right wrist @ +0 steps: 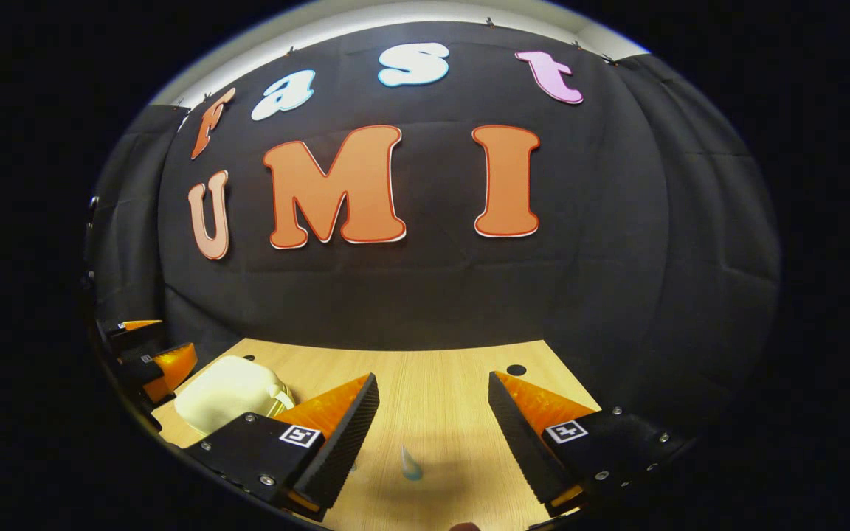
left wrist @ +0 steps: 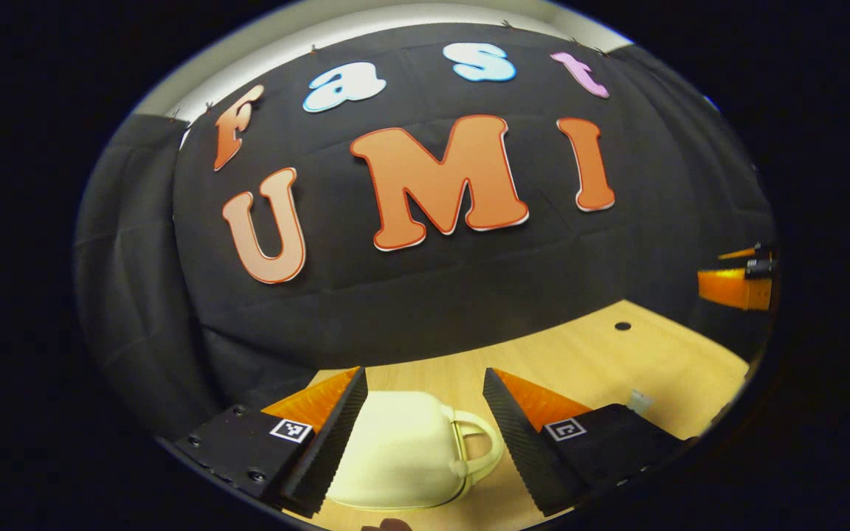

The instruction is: First open the suitcase, pack the skin care products into it, and then close the suitcase.

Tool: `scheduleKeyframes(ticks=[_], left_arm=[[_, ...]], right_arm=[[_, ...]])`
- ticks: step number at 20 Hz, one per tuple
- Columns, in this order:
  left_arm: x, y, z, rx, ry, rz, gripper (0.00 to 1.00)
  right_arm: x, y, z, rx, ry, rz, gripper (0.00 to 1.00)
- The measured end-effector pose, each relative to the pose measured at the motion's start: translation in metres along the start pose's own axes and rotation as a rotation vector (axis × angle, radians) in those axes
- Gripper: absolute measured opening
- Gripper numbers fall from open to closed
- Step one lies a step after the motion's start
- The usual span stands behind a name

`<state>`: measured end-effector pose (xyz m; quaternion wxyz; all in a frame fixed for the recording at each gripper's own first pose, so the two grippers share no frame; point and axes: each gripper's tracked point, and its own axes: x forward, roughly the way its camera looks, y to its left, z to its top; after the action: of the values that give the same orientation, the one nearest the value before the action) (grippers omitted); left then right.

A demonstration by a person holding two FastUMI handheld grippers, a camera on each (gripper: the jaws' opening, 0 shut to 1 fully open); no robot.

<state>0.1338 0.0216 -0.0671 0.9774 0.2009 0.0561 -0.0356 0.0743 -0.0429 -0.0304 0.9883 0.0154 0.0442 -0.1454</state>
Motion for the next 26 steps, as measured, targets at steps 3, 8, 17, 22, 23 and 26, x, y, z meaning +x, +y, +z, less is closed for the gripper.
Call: scheduleKeyframes(ticks=[3, 8, 17, 22, 23, 26], left_arm=[[0.012, -0.024, -0.034, 0.158, 0.062, -0.02, 0.98], [0.029, -0.063, -0.099, 0.341, 0.19, -0.115, 0.98], [0.061, -0.094, -0.173, 0.735, 0.287, -0.163, 0.98], [0.067, -0.091, -0.193, 0.787, 0.346, -0.167, 0.98], [0.069, -0.091, -0.196, 0.793, 0.359, -0.164, 0.98], [0.076, -0.087, -0.203, 0.82, 0.39, -0.151, 0.98]], right_arm=[[0.004, -0.013, -0.01, 0.007, 0.028, -0.006, 0.95], [0.005, -0.046, -0.035, 0.026, 0.081, -0.054, 0.95], [0.002, -0.096, -0.063, 0.05, 0.153, -0.135, 0.95], [-0.001, -0.112, -0.064, 0.051, 0.15, -0.166, 0.95], [-0.001, -0.114, -0.067, 0.053, 0.156, -0.171, 0.95], [-0.001, -0.119, -0.073, 0.066, 0.172, -0.186, 0.95]])
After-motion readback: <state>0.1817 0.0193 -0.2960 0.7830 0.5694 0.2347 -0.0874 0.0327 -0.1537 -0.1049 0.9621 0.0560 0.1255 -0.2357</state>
